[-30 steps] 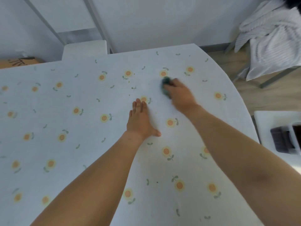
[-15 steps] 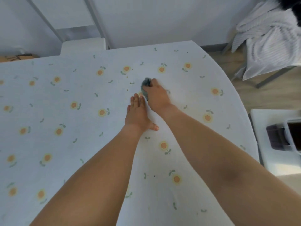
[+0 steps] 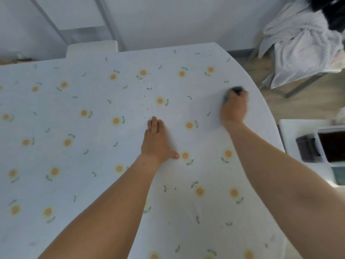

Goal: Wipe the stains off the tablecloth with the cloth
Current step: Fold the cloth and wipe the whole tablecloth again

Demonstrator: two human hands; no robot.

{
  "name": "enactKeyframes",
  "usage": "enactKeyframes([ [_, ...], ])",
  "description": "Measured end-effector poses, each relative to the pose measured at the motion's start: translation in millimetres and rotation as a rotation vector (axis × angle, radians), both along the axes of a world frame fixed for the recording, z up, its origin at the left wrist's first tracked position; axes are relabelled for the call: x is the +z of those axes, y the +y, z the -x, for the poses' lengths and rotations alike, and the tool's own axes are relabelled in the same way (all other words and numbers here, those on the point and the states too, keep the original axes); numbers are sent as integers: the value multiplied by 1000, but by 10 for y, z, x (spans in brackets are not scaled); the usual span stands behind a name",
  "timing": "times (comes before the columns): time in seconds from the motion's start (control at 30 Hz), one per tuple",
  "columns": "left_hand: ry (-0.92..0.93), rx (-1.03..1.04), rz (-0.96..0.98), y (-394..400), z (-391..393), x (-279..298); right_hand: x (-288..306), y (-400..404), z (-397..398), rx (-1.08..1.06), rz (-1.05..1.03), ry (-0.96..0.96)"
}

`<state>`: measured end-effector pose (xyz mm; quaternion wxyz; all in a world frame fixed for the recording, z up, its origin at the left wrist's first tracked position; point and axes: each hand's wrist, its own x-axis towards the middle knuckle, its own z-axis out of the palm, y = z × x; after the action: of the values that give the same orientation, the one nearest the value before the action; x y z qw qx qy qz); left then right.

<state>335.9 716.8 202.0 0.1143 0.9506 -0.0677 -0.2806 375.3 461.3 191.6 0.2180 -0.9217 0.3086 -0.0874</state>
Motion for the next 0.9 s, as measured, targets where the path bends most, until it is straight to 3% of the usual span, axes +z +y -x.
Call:
enactKeyframes([
  [0.13,-19,13,28,14,2,-6,12,1194,-183,675,22,167],
  [0.2,-15,21,27,4,-3,0,49,1342,-147,869,22,227],
  [0.27,-11,9,21,-7,-1,25,14,1107,-50,927,70,199],
  [0.37,5,11,25,-5,1,58,-124,464,196,720,170,90],
  [0.53,-3,19,29,14,19,30,-178,-397,650,-74,132,89],
  [0.6,-3,10,16,20,15,22,-114,-338,564,-215,79,94],
  [0.67,-18,-33,-23,2,32,18,-82,-51,360,-210,1,42],
  [0.77,-74,-124,-108,-39,159,16,-59,666,115,163,-30,48],
  [0.9,-138,-62,-189,-23,501,17,-3,1339,279,936,99,190],
])
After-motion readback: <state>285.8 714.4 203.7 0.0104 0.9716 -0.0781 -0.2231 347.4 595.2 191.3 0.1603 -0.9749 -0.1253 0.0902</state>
